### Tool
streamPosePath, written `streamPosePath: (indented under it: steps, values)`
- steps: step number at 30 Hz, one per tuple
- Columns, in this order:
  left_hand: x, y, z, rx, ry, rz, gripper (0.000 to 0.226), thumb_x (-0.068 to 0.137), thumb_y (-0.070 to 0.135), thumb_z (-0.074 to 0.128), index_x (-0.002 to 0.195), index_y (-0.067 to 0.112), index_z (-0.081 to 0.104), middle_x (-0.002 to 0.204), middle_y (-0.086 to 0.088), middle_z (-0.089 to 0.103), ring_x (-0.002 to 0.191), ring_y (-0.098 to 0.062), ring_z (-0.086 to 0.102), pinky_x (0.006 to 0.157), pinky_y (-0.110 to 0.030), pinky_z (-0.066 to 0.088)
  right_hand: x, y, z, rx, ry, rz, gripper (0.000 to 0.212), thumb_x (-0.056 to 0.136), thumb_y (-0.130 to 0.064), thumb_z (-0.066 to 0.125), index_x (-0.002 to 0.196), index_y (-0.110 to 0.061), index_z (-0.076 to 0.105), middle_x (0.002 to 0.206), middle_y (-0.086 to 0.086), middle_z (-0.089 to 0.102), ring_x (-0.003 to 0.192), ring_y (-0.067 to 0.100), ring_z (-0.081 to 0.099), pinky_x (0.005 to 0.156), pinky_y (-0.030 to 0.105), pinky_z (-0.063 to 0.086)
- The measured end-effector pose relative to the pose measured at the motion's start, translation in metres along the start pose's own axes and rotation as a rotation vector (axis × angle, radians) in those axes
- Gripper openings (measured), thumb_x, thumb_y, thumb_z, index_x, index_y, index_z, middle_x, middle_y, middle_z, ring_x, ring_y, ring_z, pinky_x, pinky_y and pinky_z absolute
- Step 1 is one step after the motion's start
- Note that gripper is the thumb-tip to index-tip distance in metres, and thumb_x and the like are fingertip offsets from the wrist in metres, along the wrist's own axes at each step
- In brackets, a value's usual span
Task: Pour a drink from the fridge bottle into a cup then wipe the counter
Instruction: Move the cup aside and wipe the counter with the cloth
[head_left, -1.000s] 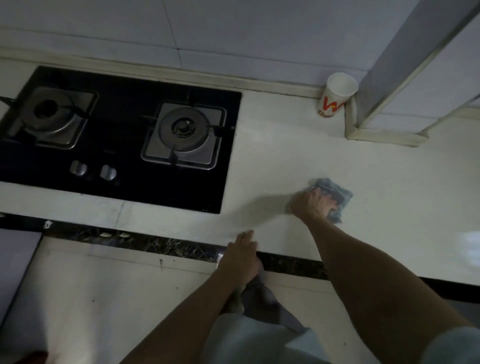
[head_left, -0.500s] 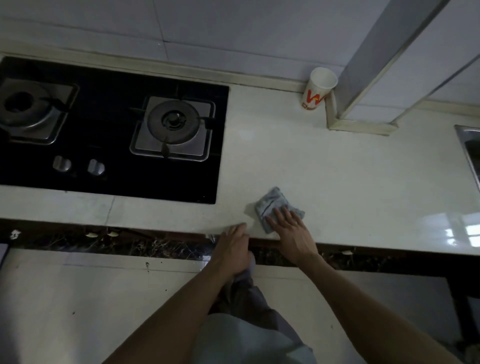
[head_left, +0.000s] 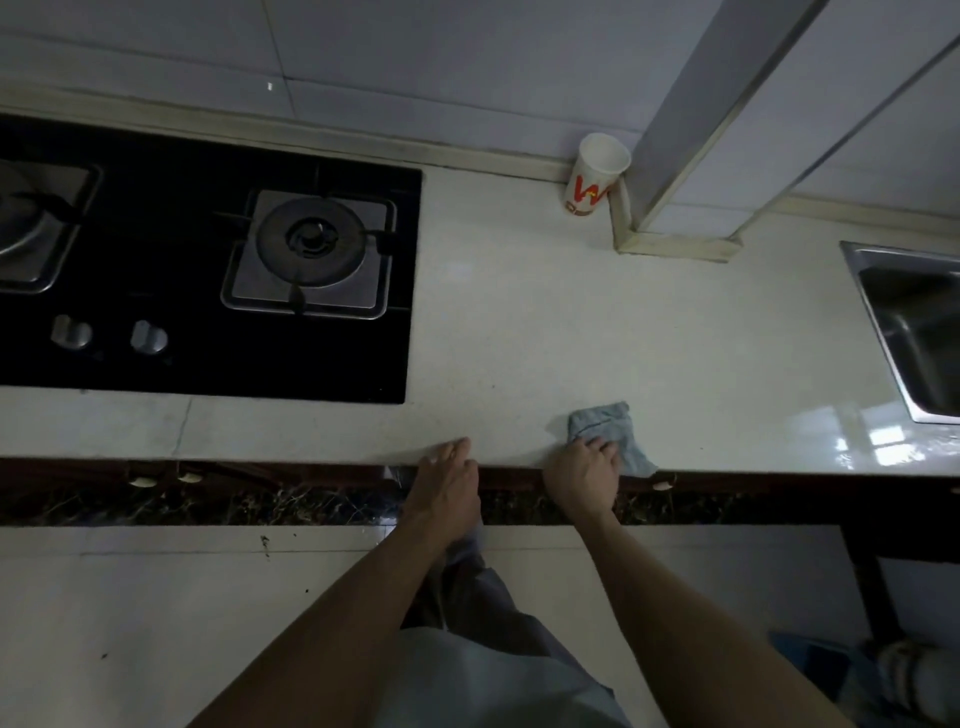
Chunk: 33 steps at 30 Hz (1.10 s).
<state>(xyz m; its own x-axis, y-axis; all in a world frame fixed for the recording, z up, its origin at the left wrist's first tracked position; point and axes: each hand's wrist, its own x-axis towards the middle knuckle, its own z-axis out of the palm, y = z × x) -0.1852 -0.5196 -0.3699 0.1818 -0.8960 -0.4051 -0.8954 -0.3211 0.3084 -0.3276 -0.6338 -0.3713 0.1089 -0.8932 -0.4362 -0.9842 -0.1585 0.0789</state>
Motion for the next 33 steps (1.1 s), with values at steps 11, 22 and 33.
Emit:
streamPosePath:
  steps: [11, 22, 33]
  values:
    - [0.006, 0.011, 0.000, 0.047, 0.061, -0.032, 0.030, 0.095, 0.023, 0.049, 0.121, 0.013, 0.059, 0.142, -0.006, 0.044, 0.129, -0.024, 0.041, 0.105, -0.039, 0.038, -0.022, -0.022, 0.013, -0.102, -0.029, -0.568, 0.078, 0.088, -0.040, 0.049, 0.151, -0.003, 0.022, 0.158, 0.025, 0.016, 0.148, 0.039, 0.005, 0.121, 0.052, 0.001]
    - [0.024, 0.041, 0.025, 0.013, 0.090, -0.051, 0.041, 0.095, 0.031, 0.052, 0.133, 0.016, 0.055, 0.135, -0.004, 0.050, 0.123, -0.021, 0.046, 0.100, -0.033, 0.044, -0.013, 0.002, 0.011, -0.150, -0.048, -0.823, 0.068, 0.098, -0.042, 0.037, 0.154, -0.013, 0.013, 0.161, 0.018, 0.006, 0.149, 0.036, -0.001, 0.119, 0.047, -0.012]
    - [0.066, 0.145, 0.027, 0.031, 0.117, -0.106, 0.036, 0.068, 0.003, 0.058, 0.102, 0.000, 0.068, 0.117, -0.019, 0.061, 0.105, -0.036, 0.059, 0.081, -0.040, 0.052, 0.115, 0.078, -0.020, -0.143, 0.093, -1.038, 0.064, 0.073, -0.024, 0.028, 0.122, -0.008, 0.066, 0.126, 0.015, 0.064, 0.123, 0.037, 0.056, 0.100, 0.067, 0.037]
